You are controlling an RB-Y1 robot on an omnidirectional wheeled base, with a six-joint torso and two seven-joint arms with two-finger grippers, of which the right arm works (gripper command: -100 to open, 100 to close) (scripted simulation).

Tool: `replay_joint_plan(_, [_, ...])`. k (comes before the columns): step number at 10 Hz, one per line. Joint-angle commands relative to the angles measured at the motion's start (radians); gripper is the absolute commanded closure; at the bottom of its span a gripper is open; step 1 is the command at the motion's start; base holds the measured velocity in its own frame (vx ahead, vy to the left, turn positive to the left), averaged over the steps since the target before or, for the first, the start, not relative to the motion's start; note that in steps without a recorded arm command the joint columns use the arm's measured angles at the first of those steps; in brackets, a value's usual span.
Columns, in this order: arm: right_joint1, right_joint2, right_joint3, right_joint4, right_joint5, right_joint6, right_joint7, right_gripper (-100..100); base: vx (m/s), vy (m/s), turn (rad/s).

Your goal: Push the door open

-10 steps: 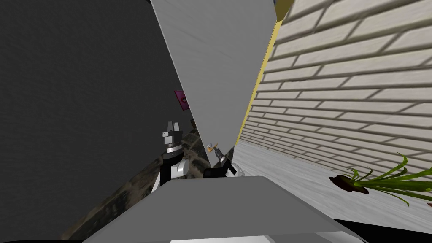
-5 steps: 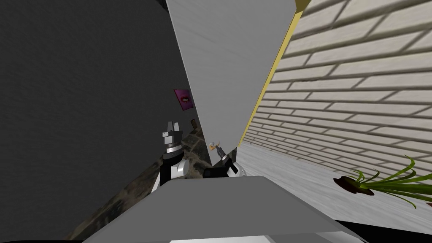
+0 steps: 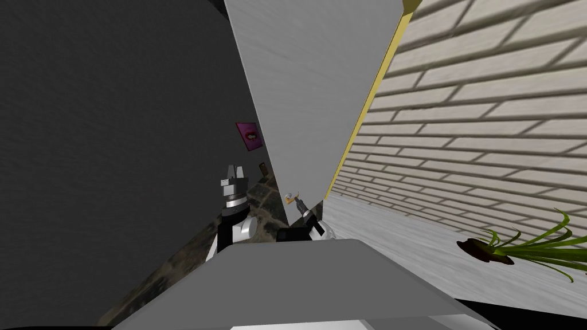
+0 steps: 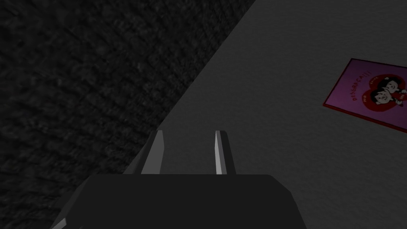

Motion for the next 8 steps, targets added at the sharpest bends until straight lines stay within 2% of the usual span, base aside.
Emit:
replay_joint_plan(1, [-0.023,-0.001,-0.024,0.033,-0.009,-0.012,0.002,100,0.067,0.093,-0.046])
replay_joint_plan(4, [-0.027,-0.001,-0.07,0.04,-0.025,-0.014,0.013,100,0.105,0.13,-0.055])
replay_joint_plan(8, [-0.031,0.005,-0.116,0.048,-0.04,-0.017,0.025,100,0.112,0.145,-0.047])
